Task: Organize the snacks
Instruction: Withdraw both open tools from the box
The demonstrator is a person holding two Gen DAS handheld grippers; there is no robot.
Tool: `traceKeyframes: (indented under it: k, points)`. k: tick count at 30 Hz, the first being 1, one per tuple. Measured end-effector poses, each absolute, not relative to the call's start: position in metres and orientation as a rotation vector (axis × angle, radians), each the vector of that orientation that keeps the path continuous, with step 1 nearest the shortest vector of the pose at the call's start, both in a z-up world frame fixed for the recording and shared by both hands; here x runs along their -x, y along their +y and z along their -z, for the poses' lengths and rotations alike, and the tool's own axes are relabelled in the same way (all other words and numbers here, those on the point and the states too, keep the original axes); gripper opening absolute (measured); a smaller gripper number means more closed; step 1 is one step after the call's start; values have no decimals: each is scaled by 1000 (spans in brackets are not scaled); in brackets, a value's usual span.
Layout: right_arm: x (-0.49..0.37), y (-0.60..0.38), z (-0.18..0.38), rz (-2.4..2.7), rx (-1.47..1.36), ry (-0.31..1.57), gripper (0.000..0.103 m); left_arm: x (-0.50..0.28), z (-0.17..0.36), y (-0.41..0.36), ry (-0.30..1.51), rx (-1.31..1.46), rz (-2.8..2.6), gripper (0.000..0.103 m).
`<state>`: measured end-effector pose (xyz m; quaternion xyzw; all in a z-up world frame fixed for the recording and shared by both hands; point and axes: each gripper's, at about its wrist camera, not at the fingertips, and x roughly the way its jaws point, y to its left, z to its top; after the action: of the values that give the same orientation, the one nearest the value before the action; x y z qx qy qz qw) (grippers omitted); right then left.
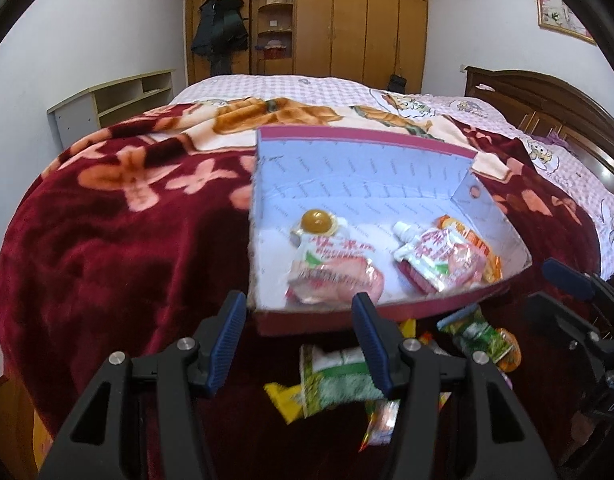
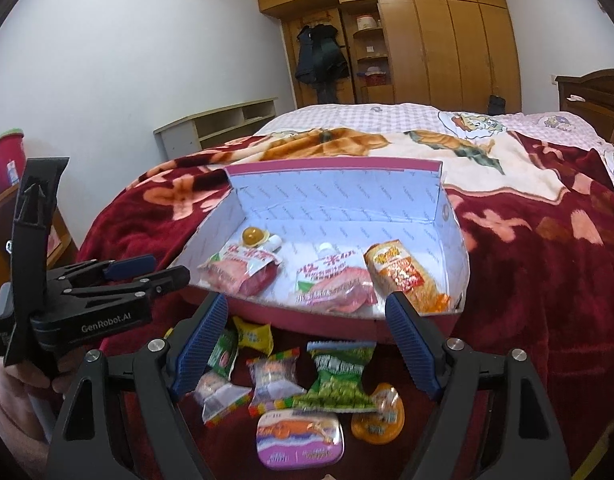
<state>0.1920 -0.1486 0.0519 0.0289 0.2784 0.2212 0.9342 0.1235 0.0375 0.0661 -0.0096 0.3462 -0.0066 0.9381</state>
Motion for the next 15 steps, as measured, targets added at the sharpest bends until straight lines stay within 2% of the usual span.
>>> traceKeyframes:
  k: [15]
  points:
    - [-157,-160,-35,-434,-60,608,83,-81,-64,59,742,-1,-38,58]
